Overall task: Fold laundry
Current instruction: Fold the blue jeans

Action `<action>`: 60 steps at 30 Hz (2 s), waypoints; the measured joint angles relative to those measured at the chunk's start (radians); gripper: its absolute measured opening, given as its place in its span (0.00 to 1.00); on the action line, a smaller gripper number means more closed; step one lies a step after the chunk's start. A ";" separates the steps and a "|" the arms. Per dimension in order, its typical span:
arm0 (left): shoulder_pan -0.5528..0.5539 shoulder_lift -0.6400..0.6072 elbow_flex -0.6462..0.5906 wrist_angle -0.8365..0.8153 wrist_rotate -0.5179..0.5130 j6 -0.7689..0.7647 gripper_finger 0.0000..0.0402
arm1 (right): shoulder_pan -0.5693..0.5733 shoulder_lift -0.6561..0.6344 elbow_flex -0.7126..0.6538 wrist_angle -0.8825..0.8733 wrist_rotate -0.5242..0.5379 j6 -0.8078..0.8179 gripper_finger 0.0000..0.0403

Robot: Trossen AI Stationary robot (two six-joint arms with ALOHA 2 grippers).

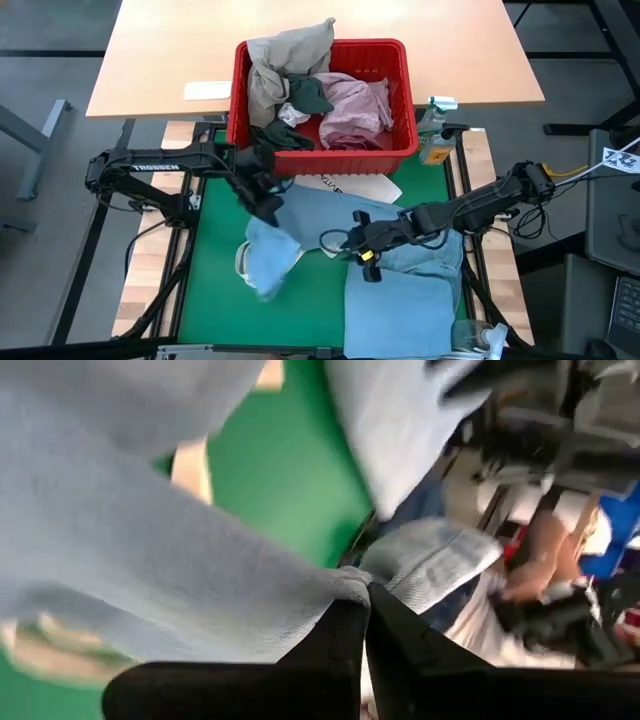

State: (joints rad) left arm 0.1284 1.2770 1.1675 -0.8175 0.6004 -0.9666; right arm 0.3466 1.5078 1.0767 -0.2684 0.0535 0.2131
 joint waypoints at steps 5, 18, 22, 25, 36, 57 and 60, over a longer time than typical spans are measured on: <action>-0.016 0.000 0.000 0.051 -0.122 -0.002 0.00 | 0.000 0.000 0.000 0.155 0.065 0.050 0.36; -0.047 0.000 0.000 0.063 -0.268 -0.023 0.00 | -0.057 0.000 0.000 0.426 0.221 0.048 0.36; -0.047 0.000 0.000 0.083 -0.287 -0.046 0.00 | -0.075 0.011 0.000 0.452 0.163 0.047 0.36; -0.047 0.000 0.000 0.084 -0.294 -0.047 0.00 | -0.080 0.023 0.000 0.456 0.165 0.044 0.36; -0.047 0.000 -0.001 0.115 -0.295 -0.045 0.00 | -0.106 0.101 0.000 0.507 0.203 0.040 0.36; -0.118 0.000 -0.001 0.113 -0.348 -0.008 0.00 | -0.105 0.083 0.000 0.488 0.085 -0.064 0.36; -0.119 0.000 -0.001 0.113 -0.348 -0.008 0.00 | -0.105 0.087 0.000 0.474 0.086 -0.063 0.36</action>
State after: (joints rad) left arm 0.0093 1.2770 1.1664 -0.7044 0.2520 -0.9741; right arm 0.2417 1.5944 1.0763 0.2055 0.1399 0.1501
